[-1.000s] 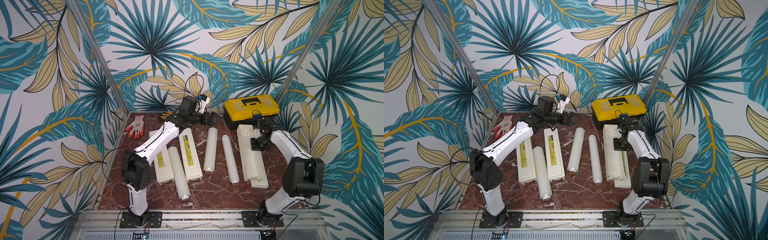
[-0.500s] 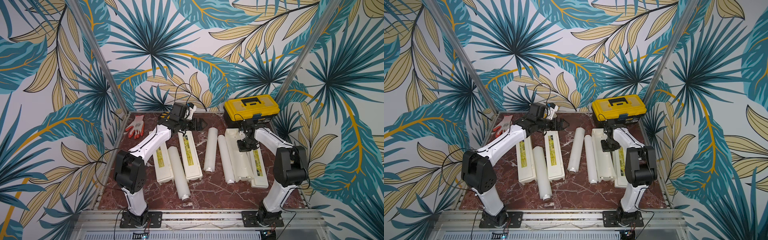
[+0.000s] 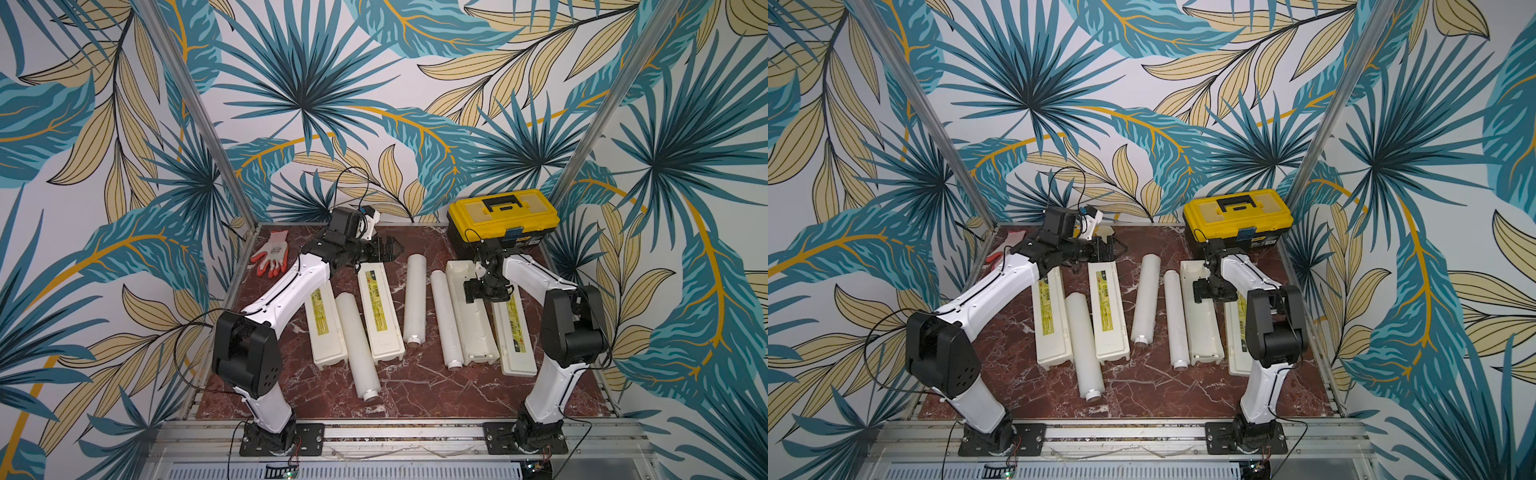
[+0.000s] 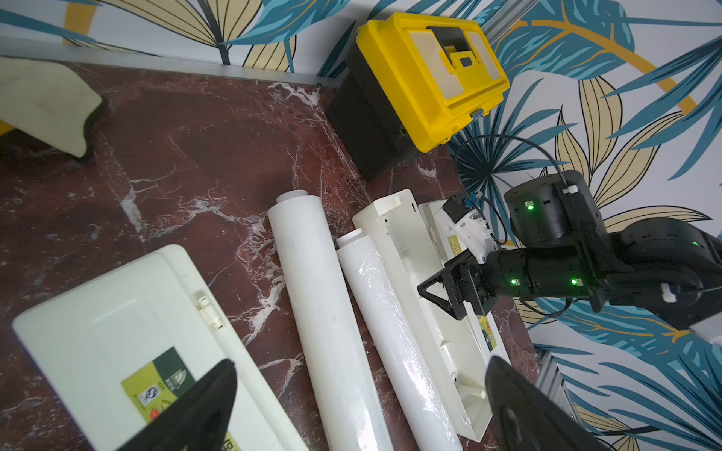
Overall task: Put plastic wrap rolls into dispensers
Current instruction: Place the plastic wrap cutting box at the center of the board, then pick up the plastic wrap from the center of the board.
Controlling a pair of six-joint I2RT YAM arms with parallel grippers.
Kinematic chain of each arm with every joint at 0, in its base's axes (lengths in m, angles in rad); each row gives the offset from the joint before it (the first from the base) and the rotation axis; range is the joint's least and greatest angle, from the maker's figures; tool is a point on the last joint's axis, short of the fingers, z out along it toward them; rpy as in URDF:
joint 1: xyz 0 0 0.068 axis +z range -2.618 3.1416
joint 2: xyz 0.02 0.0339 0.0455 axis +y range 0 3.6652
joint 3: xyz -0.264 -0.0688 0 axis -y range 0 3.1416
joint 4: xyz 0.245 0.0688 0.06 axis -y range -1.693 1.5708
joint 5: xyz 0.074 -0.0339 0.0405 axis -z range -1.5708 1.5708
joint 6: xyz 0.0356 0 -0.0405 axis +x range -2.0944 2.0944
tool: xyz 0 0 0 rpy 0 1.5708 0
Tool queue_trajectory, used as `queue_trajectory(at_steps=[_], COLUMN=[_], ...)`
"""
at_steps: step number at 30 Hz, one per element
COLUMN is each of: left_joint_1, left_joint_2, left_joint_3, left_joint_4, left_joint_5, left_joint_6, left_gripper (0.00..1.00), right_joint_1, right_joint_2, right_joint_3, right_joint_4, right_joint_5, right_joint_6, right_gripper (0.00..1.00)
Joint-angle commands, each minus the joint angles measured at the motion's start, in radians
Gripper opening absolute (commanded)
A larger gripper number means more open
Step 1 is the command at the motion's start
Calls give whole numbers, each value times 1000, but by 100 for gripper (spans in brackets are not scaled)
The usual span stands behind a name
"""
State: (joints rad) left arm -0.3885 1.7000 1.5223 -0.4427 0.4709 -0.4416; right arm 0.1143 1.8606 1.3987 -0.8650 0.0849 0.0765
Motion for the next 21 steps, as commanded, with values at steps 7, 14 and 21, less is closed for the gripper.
queue_trajectory(at_steps=[7,14,21], left_joint_1=[15,16,15], left_joint_2=[-45,-25,-46], left_joint_3=[-30,-27,-48], left_joint_4=[-7,-15,-18], left_joint_5=[-27,-30,-36], left_joint_6=[8,-8,-8], left_gripper=[100,100,100], right_joint_1=[204,316,387], right_joint_2=[-232,-144,-71], right_joint_3=[-30,-24,-14], right_joint_4=[-51,-23,15], right_joint_5=[85,107,136], right_joint_6=[181,289,332], right_gripper=[83,74,64])
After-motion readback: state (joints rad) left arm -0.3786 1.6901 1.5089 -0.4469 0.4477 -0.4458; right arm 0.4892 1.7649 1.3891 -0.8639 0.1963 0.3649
